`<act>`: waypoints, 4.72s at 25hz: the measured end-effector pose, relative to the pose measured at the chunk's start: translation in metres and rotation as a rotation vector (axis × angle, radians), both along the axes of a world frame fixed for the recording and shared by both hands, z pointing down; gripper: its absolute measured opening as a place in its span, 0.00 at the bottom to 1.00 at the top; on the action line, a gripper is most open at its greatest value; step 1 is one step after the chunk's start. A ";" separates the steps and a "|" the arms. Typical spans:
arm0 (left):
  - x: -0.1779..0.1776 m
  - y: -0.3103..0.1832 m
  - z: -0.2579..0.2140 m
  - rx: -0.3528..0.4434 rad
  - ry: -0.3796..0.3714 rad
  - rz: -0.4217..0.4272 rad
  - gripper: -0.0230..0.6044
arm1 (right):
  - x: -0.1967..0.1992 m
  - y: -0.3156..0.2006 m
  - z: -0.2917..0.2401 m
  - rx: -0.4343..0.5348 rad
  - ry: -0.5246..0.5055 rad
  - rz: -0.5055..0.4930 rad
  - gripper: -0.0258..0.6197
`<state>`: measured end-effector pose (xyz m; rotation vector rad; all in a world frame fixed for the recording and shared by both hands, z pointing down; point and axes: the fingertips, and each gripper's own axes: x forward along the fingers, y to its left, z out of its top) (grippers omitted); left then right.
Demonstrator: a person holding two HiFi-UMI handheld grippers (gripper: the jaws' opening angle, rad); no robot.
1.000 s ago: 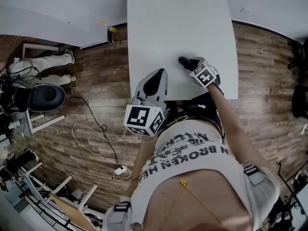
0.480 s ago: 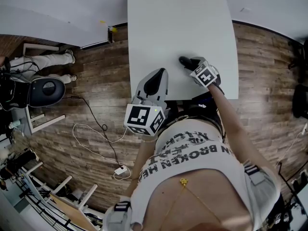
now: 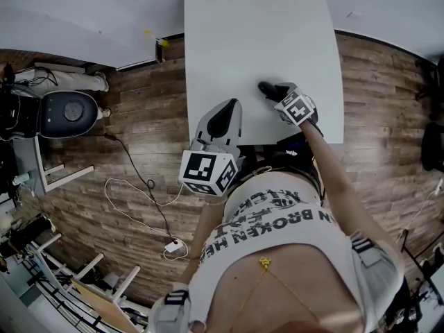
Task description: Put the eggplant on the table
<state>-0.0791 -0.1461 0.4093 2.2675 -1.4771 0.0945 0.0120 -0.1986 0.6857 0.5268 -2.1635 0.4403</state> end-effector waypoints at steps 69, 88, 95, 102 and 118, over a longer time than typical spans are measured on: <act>0.008 0.020 -0.005 0.016 0.010 0.080 0.03 | -0.012 0.024 -0.061 0.026 0.000 -0.142 0.43; 0.018 0.007 0.007 -0.002 -0.006 0.114 0.03 | 0.003 0.031 -0.102 0.167 -0.012 -0.200 0.05; 0.022 0.010 0.010 -0.010 -0.015 0.120 0.03 | 0.001 0.042 -0.126 0.185 -0.102 -0.180 0.05; 0.031 0.009 0.000 0.007 -0.022 0.134 0.03 | -0.002 0.043 -0.185 0.277 -0.266 -0.117 0.05; 0.050 -0.001 -0.029 0.102 -0.019 0.176 0.03 | -0.005 0.048 -0.294 0.479 -0.517 -0.049 0.05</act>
